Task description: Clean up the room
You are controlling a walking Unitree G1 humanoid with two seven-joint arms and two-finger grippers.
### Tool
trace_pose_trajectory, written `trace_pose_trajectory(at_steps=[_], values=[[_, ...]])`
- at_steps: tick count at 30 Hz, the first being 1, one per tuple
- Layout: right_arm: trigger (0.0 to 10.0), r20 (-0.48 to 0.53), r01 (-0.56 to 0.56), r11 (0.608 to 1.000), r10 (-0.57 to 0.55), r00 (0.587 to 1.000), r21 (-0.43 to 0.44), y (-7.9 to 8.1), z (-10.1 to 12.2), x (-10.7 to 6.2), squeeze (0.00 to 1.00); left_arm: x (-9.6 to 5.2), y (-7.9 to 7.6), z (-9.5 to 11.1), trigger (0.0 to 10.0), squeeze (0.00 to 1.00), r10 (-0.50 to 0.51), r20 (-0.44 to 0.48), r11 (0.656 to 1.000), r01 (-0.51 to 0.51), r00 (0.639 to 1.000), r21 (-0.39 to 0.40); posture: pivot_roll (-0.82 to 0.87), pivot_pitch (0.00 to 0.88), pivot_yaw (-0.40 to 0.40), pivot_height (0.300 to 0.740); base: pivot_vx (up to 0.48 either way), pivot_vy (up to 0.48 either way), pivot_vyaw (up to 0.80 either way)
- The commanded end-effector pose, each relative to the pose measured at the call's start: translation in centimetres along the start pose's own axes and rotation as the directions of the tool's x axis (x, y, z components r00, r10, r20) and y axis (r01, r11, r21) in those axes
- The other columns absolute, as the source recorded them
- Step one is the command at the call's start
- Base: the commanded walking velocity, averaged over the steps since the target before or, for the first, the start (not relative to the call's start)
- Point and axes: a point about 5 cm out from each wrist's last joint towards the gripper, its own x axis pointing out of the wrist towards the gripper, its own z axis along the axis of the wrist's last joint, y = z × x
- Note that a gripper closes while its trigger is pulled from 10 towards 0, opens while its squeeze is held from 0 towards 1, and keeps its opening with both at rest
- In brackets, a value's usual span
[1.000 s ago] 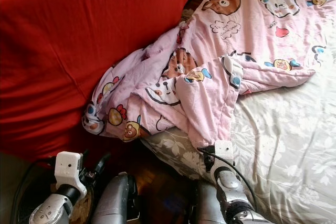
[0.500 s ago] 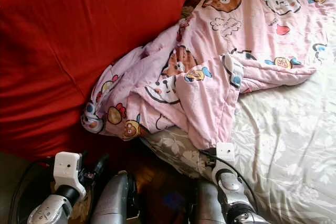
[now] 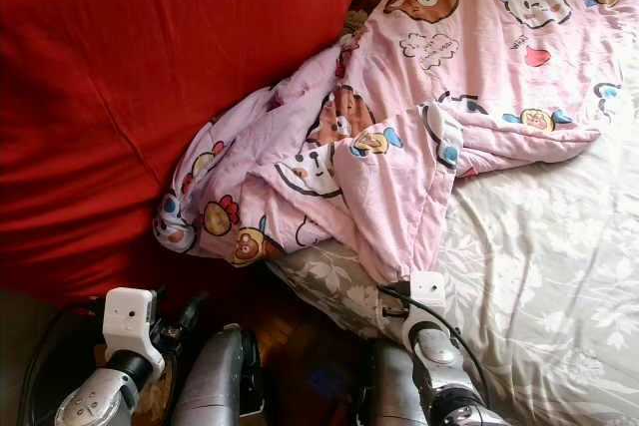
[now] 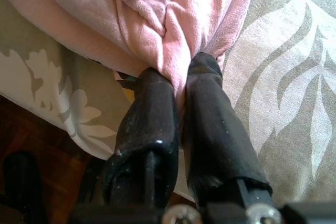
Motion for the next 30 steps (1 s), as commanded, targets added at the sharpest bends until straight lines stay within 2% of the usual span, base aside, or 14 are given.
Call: trace_pose_trajectory(at_steps=[1, 19, 20, 21, 23, 30], values=[[0.0, -0.061, -0.008, 1.0, 0.009, 0.998, 0.013, 0.3, -1.8, -0.5, 0.0, -0.5, 0.1, -1.0, 10.0, 0.0, 0.007, -0.041, 1.0, -0.008, 0.999, -0.004, 0.12, 0.282, 0.028, 0.626, 0.0, 0.0, 0.0], [0.0, -0.061, -0.008, 1.0, 0.009, 0.998, 0.013, 0.3, -1.8, -0.5, 0.0, -0.5, 0.1, -1.0, 10.0, 0.0, 0.007, -0.041, 1.0, -0.008, 0.999, -0.004, 0.12, 0.282, 0.028, 0.626, 0.0, 0.0, 0.0], [10.0, 0.063, -0.018, 0.992, 0.01, 0.998, 0.122, 0.2, -1.4, -0.8, 0.0, 1.7, 0.9, -3.6, 10.0, 0.0, 0.071, -0.106, 0.996, -0.076, 0.992, -0.037, -0.03, 0.0, 0.001, 0.626, 0.0, 0.0, 0.0], [10.0, 0.154, -0.025, 0.982, -0.004, 0.988, 0.188, -0.1, -1.0, -1.1, 0.0, 3.0, 1.2, -5.2, 10.0, 0.0, 0.112, -0.154, 0.991, -0.122, 0.982, -0.057, -0.02, 0.0, 0.0, 0.626, 0.0, 0.0, 0.0], [10.0, 0.244, -0.032, 0.97, -0.029, 0.969, 0.243, -0.5, -0.4, -1.5, 0.0, 4.0, 1.2, -6.6, 10.0, 0.0, 0.146, -0.203, 0.983, -0.164, 0.968, -0.077, -0.02, 0.0, -0.002, 0.626, 0.0, 0.0, 0.0], [10.0, 0.239, -0.031, 0.97, -0.029, 0.97, 0.242, -0.3, -0.2, -1.3, 0.0, 4.0, 1.1, -6.6, 10.0, 0.0, 0.144, -0.204, 0.983, -0.164, 0.968, -0.08, -0.02, 0.0, -0.002, 0.626, 0.0, 0.0, 0.0]])
